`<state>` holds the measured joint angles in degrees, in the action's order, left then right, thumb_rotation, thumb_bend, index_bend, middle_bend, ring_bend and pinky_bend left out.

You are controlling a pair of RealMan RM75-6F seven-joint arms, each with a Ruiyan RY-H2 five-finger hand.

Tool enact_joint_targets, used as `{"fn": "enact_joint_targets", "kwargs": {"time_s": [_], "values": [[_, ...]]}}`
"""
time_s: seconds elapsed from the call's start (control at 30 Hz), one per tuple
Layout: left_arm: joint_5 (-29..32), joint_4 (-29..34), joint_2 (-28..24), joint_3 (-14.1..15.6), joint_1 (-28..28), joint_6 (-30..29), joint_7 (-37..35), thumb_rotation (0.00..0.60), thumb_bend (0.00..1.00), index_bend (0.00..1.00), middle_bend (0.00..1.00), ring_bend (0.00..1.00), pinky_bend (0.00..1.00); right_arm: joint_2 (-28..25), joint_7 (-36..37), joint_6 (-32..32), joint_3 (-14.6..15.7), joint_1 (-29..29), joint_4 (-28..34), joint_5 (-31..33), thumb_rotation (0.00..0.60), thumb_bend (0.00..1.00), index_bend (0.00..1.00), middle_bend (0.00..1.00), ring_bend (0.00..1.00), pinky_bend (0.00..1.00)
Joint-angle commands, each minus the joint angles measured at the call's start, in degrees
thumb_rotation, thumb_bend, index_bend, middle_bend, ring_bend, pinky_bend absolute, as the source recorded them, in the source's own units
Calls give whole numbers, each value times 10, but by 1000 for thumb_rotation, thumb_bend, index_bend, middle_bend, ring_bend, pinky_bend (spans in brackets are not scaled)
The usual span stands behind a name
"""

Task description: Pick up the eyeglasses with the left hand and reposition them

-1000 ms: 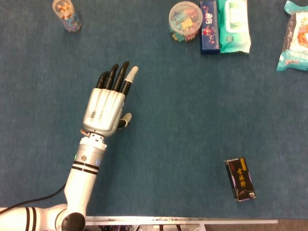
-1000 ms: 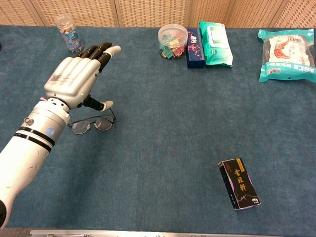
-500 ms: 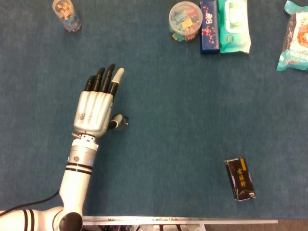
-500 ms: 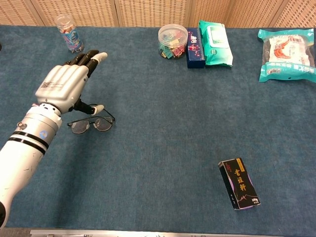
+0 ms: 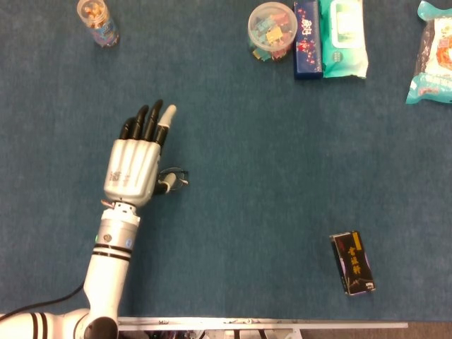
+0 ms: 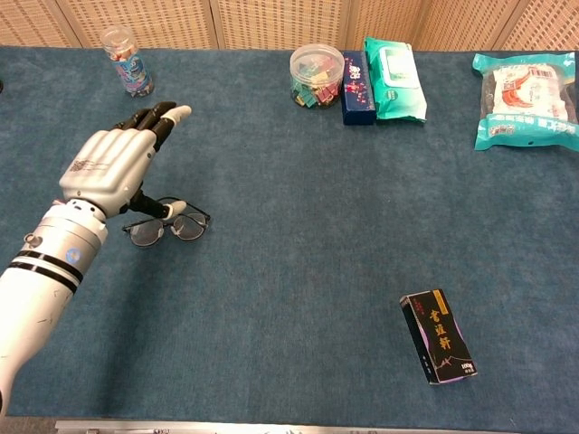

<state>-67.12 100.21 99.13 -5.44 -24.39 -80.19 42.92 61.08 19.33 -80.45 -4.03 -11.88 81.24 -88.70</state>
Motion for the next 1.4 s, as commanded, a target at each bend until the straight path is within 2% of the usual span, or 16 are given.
{"fn": "enact_joint_targets", "kwargs": {"time_s": [0.03,0.17,0.33,0.73,1.4], "values": [[-15,12,0,13,2,-1,5,600,175,0,0,0,138,0,1,0,0,-1,0,-1,600,0,439,318,201,330],[-35,28,2,20,0,-1,9,600,175,0,0,0,139,1,2,0,1,-1,-1,-2,600,0,439,318,201,330],[-44,34,2,9,-7,2,17,600,175,0,0,0,139,0,5,-3,1,1,-2,-2,600,0,439,318,201,330],[-9,8,12,-28,-20,12,29,600,176,0,0,0,139,0,10,-3,2,2,-6,-1,600,0,439,318,201,330],[35,-24,28,-36,-9,-11,37,600,175,0,0,0,139,-1,8,-3,3,4,-5,-1,600,0,439,318,201,330]]}}
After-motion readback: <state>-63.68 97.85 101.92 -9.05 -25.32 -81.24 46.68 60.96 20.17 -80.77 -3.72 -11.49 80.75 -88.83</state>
